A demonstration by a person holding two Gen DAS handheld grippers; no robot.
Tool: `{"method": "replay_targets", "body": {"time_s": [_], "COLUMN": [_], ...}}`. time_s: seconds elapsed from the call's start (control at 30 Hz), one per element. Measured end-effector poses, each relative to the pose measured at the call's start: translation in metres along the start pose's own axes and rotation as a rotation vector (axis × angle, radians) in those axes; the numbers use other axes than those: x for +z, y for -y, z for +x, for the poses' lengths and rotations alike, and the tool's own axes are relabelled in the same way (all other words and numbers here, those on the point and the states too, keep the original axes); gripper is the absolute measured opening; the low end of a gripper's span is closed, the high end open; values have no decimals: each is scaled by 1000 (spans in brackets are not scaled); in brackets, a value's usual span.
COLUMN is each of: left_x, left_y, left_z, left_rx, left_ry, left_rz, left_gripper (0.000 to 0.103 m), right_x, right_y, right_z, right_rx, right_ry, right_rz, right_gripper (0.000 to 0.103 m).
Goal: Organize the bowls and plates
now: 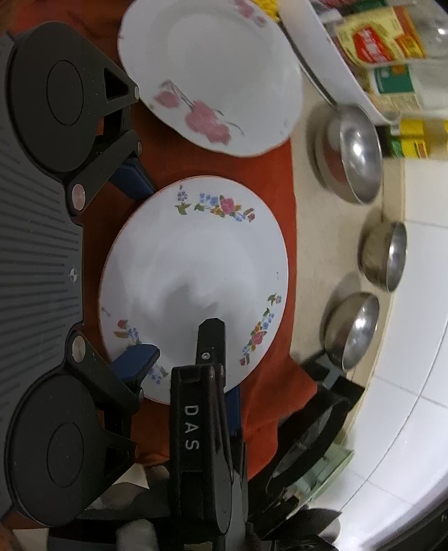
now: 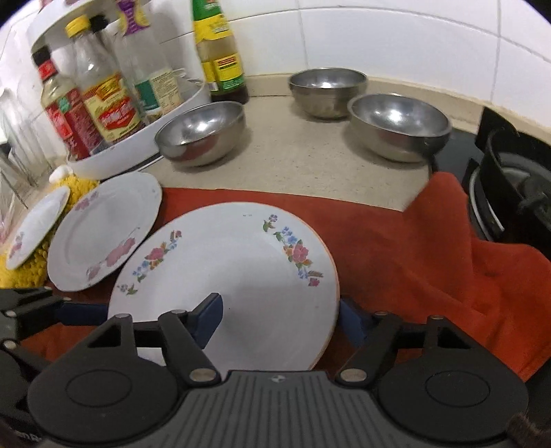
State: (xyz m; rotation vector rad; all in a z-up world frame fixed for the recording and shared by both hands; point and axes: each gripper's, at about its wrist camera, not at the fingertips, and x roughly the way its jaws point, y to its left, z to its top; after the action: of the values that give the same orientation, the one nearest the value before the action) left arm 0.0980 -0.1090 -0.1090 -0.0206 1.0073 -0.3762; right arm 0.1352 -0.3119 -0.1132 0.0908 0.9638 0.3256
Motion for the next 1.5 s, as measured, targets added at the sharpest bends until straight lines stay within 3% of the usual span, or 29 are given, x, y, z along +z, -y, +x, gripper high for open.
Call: {"method": "replay_targets", "body": {"time_s": [0.17,0.4,0.63,0.8,0.93,1.13,1.3,1.5], "left_x": [4,9,6,1,-2,3,0,-1], "left_y": [-5,-26,-71,-117,-138,-156,-162,-161], "left_z": [6,-22,-53,-57,-52,-40,-39,-38], "left_rx": [-10,82,237,290,288,251,221,223], "left_ry": [-35,46,114,95,91,87,112,132], "left_rz": [-6,-67,-244,-409,-437,-446,-441,-421], "left_gripper": [89,92,94,94,94,91,92,93], "right_x": [2,21,50,71,80,82,83,86], "right_y": [12,21,-5,-42,-72,-101,-103,-100], "right_z": [-4,-15,-1,27,48,80,99,103], "right_rx": [-1,0,113,201,246,246,279,399], "right_ry": [-29,42,73,56,51,-17,-83,-134], "right_rz": [-39,-56,-153,-232,-276,-288,-263,-231], "right_gripper": [66,64,64,64,64,64,56,48]}}
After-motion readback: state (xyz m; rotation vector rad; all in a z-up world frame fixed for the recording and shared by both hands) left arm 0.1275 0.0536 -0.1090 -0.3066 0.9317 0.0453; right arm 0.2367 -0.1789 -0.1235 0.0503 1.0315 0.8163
